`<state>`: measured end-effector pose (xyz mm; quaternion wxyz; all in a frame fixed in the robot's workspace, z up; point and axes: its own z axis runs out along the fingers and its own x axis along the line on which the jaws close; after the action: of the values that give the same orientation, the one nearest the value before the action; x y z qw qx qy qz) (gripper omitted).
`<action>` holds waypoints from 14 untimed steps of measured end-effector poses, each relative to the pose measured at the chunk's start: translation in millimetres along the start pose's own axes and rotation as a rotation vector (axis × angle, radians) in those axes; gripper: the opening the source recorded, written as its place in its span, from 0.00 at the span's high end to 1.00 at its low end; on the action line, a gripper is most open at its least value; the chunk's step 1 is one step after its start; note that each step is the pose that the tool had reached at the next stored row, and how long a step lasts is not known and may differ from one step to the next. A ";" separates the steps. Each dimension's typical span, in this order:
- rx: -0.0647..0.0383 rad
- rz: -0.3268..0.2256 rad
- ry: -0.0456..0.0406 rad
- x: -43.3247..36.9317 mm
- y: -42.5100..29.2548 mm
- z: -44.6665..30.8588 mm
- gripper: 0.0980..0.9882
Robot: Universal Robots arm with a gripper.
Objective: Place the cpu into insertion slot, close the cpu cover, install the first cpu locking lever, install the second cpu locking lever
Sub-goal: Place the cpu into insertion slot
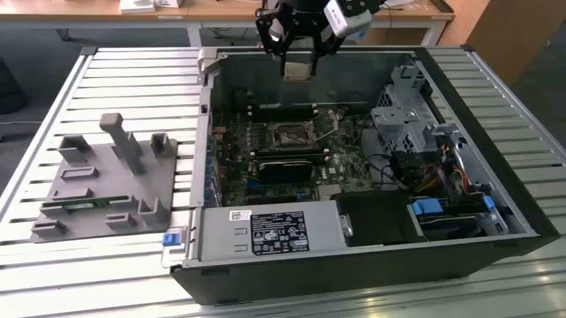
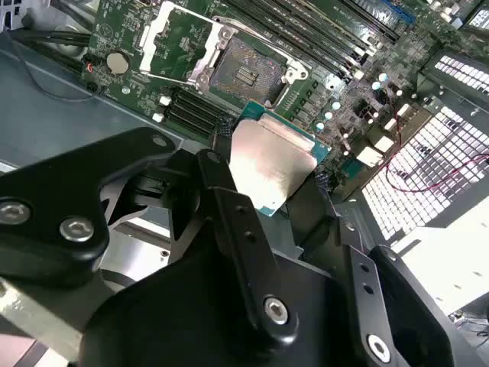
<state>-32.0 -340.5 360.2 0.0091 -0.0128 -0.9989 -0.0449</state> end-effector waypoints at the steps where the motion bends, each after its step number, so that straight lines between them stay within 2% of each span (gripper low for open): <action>1: 0.000 0.000 0.0000 0.0 0.0 0.0 0.51; 8: 0.001 0.011 -0.0011 0.0 0.0 0.0 0.51; 14: 0.002 0.104 -0.0093 0.0 0.0 0.5 0.51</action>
<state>-32.0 -340.4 359.6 0.0068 -0.0647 -0.9970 -0.0431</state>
